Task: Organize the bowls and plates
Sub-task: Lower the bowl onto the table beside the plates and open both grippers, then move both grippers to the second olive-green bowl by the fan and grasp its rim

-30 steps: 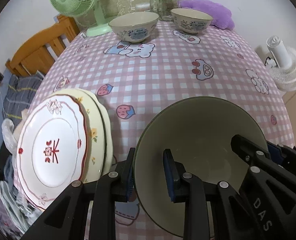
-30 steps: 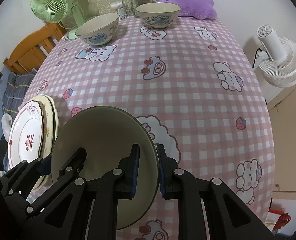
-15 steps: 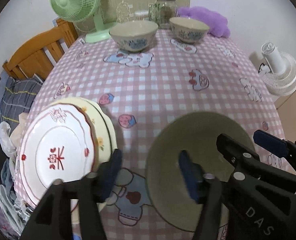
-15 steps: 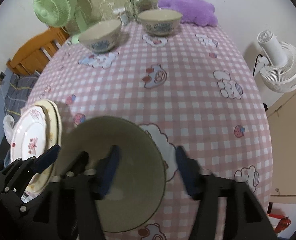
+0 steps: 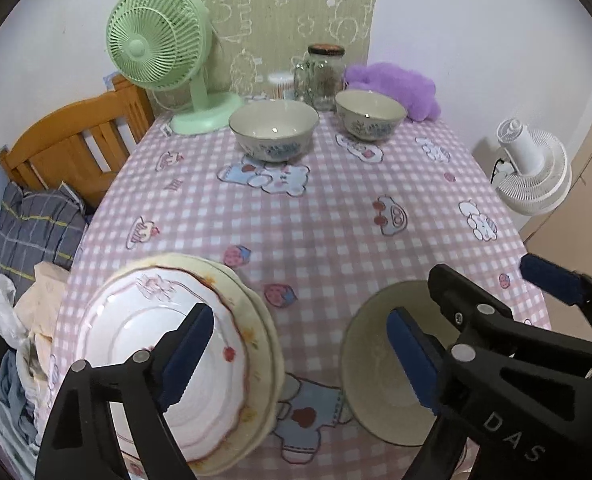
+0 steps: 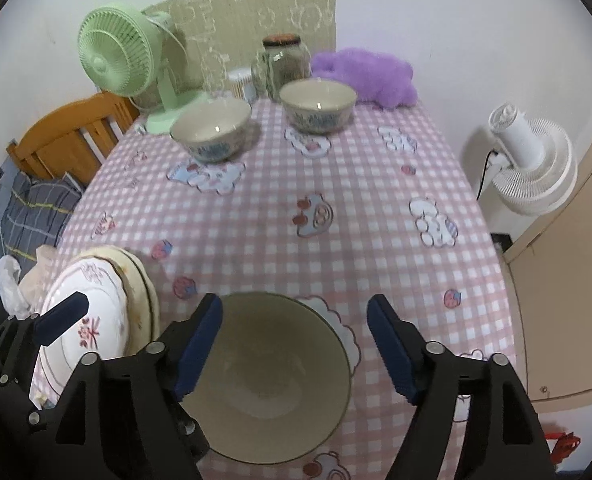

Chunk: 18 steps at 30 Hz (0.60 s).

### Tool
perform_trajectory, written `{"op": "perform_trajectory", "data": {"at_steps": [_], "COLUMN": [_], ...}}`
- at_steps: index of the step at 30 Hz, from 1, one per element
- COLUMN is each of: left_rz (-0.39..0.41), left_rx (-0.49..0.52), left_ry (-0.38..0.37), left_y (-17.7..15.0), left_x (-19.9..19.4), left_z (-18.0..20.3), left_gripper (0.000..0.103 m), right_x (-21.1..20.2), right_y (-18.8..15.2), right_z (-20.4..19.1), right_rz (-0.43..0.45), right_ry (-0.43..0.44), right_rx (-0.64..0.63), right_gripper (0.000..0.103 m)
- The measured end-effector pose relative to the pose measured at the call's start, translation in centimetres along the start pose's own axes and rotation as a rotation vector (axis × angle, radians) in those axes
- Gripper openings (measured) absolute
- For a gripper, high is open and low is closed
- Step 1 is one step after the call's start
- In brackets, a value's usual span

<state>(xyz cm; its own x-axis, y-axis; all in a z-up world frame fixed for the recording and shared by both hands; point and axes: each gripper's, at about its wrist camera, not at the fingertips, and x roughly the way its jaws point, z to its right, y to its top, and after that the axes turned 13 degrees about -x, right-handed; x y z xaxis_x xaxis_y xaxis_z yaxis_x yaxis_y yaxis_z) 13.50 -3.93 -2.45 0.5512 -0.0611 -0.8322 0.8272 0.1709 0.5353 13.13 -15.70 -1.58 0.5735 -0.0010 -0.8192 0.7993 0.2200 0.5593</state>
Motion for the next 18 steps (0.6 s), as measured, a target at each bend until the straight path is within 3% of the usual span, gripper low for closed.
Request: {"op": "perform_trajectory", "data": {"at_steps": [5, 18], "left_rz": [0.032, 0.061], "left_rx": [0.014, 0.069], "left_ry": [-0.038, -0.1], "left_y": [1.4, 5.9], "left_x": [-1.1, -1.0], "left_z": [-2.1, -5.7], "left_gripper": [0.094, 0.094], "right_x": [-1.4, -1.8], "right_y": [1.4, 5.4], "right_z": [-2.1, -5.7], "right_rz": [0.034, 0.091], "right_ry": [-0.047, -0.041], "right_rx": [-0.006, 0.027], "right_gripper": [0.088, 0.088]}}
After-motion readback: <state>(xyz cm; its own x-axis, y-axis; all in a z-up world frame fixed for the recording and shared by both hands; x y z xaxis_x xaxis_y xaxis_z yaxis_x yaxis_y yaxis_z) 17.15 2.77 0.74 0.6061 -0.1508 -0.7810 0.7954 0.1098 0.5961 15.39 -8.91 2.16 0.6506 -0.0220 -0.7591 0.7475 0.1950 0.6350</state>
